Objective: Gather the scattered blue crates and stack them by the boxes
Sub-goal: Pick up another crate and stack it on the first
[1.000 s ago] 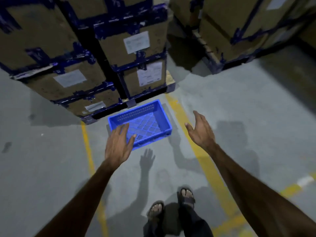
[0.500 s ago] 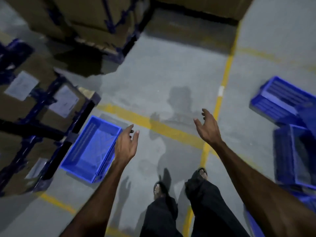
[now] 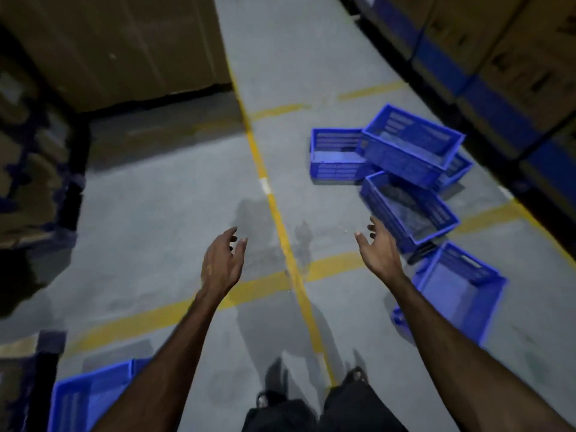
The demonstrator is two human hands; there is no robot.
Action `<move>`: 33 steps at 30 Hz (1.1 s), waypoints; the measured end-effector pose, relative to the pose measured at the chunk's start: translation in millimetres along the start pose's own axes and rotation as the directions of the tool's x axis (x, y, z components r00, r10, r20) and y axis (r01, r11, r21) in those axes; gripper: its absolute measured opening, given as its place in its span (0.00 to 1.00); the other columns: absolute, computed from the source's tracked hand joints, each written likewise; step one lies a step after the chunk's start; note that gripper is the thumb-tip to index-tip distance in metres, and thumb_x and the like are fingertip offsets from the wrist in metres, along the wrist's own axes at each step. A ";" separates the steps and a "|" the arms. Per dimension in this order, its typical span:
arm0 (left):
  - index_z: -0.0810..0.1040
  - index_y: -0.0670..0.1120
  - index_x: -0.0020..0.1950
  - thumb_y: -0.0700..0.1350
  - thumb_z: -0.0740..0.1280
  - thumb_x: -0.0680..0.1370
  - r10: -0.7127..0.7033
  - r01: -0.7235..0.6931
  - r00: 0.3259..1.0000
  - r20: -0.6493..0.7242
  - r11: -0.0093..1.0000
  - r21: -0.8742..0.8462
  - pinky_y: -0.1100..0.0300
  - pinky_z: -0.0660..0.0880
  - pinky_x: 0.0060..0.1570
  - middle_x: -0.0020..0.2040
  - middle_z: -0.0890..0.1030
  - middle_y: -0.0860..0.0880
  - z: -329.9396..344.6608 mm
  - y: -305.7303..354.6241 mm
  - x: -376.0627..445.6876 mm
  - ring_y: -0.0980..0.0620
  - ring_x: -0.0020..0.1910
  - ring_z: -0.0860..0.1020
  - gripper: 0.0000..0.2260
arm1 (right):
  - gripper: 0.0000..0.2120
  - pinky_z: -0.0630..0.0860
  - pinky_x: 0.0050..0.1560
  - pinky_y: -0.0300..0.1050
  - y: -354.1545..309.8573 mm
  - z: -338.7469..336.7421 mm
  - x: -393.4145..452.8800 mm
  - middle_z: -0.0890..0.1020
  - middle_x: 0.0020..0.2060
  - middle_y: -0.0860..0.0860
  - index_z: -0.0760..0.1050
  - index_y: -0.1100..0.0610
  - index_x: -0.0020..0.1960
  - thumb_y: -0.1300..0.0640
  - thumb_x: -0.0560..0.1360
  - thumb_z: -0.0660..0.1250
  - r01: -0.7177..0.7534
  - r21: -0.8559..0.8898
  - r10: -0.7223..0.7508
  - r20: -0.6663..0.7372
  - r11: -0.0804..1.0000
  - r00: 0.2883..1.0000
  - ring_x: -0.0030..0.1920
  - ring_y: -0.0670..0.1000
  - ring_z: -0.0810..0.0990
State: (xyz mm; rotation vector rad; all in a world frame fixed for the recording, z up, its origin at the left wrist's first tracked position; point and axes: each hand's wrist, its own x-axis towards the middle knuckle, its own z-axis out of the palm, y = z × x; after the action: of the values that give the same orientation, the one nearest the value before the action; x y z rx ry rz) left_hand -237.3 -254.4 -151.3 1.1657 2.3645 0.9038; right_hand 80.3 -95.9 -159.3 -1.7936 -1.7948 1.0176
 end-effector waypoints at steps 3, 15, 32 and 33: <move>0.75 0.48 0.74 0.58 0.63 0.84 0.084 -0.084 0.995 0.052 0.996 0.006 0.47 0.79 0.56 0.61 0.83 0.48 33.7 56.0 9.5 0.48 0.51 0.82 0.22 | 0.29 0.74 0.65 0.55 23.2 -49.2 12.2 0.78 0.69 0.55 0.65 0.56 0.78 0.48 0.81 0.67 -0.040 0.031 0.041 -0.023 0.999 0.999 0.66 0.57 0.78; 0.76 0.46 0.73 0.56 0.65 0.84 0.289 -0.292 0.940 0.181 0.956 -0.011 0.52 0.77 0.52 0.60 0.84 0.46 172.7 222.3 31.1 0.47 0.50 0.83 0.22 | 0.30 0.77 0.61 0.56 132.3 -193.3 54.5 0.81 0.63 0.53 0.67 0.54 0.77 0.43 0.80 0.66 -0.190 0.105 0.201 -0.104 0.976 0.974 0.64 0.58 0.80; 0.78 0.47 0.71 0.56 0.66 0.83 0.394 -0.389 0.886 0.245 0.919 -0.071 0.51 0.80 0.50 0.56 0.86 0.47 269.8 335.0 207.4 0.49 0.46 0.83 0.20 | 0.25 0.78 0.60 0.54 132.5 -251.3 214.2 0.83 0.57 0.51 0.70 0.53 0.74 0.45 0.80 0.67 -0.305 0.243 0.361 -0.230 0.921 0.904 0.59 0.56 0.82; 0.78 0.47 0.71 0.56 0.66 0.83 0.394 -0.392 0.882 0.259 0.918 -0.063 0.52 0.79 0.50 0.56 0.86 0.47 274.0 341.6 223.1 0.48 0.48 0.84 0.20 | 0.25 0.78 0.59 0.53 127.3 -253.5 228.0 0.82 0.57 0.52 0.70 0.53 0.74 0.46 0.80 0.67 -0.313 0.248 0.370 -0.234 0.917 0.899 0.59 0.57 0.81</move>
State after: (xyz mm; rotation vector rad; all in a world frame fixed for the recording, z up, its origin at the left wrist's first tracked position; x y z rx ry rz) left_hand -21.6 186.7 -127.7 1.6880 1.9394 0.8122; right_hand 330.4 167.3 -134.1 -2.0459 -1.1860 0.9754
